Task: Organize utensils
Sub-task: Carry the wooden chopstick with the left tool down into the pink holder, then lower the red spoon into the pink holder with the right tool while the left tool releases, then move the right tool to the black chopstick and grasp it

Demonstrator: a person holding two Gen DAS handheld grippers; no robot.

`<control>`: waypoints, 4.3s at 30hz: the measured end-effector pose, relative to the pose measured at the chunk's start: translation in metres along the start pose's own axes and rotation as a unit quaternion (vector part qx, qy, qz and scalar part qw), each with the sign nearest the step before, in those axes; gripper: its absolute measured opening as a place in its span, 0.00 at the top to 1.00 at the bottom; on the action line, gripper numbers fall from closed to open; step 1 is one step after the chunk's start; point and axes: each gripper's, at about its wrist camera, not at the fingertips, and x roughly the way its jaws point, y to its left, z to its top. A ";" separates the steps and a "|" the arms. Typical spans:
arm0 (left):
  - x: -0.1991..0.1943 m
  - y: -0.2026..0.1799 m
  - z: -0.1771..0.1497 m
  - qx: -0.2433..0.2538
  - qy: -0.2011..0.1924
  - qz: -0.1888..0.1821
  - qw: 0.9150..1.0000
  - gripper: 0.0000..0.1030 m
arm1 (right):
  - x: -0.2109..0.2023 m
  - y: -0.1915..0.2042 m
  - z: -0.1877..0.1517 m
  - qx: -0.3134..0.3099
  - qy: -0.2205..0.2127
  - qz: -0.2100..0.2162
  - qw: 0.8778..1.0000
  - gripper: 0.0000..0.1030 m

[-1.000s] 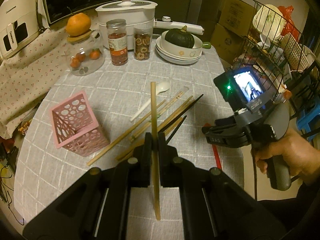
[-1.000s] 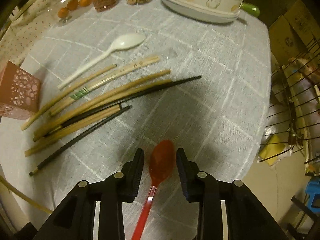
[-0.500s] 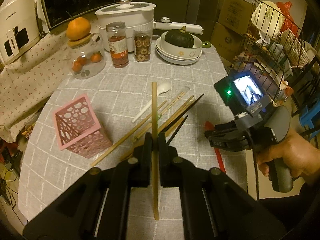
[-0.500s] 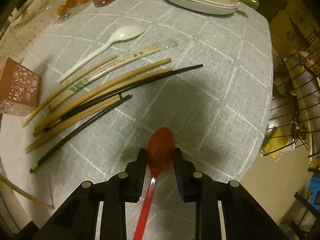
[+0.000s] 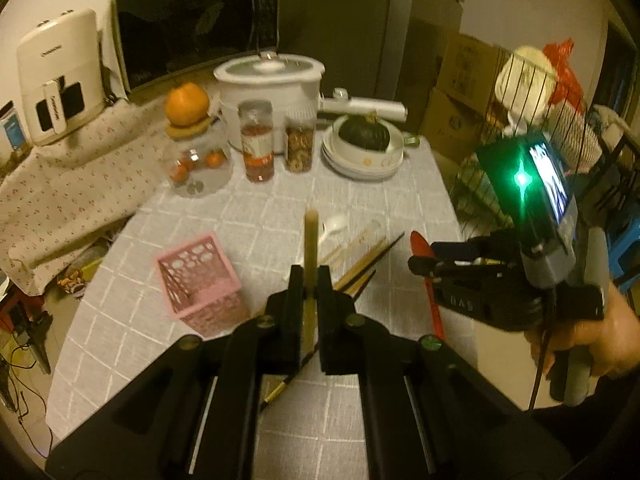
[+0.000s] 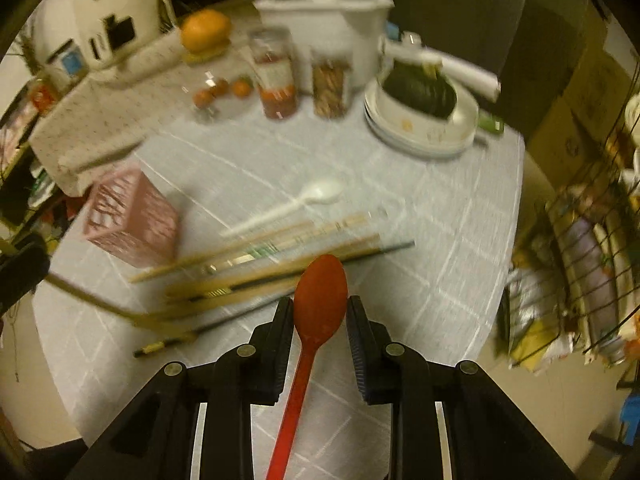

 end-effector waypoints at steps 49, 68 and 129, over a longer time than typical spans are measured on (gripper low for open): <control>0.034 0.086 0.019 -0.106 -0.032 0.091 0.990 0.67 | -0.050 0.071 0.053 0.002 -0.159 0.071 0.985 0.74; 0.004 0.126 -0.014 -0.151 0.020 0.110 0.982 0.51 | -0.039 0.093 0.095 0.084 -0.270 0.072 0.956 0.74; 0.047 0.073 -0.046 -0.076 0.138 0.100 0.983 0.22 | 0.131 0.010 -0.003 0.109 0.165 0.019 0.980 0.40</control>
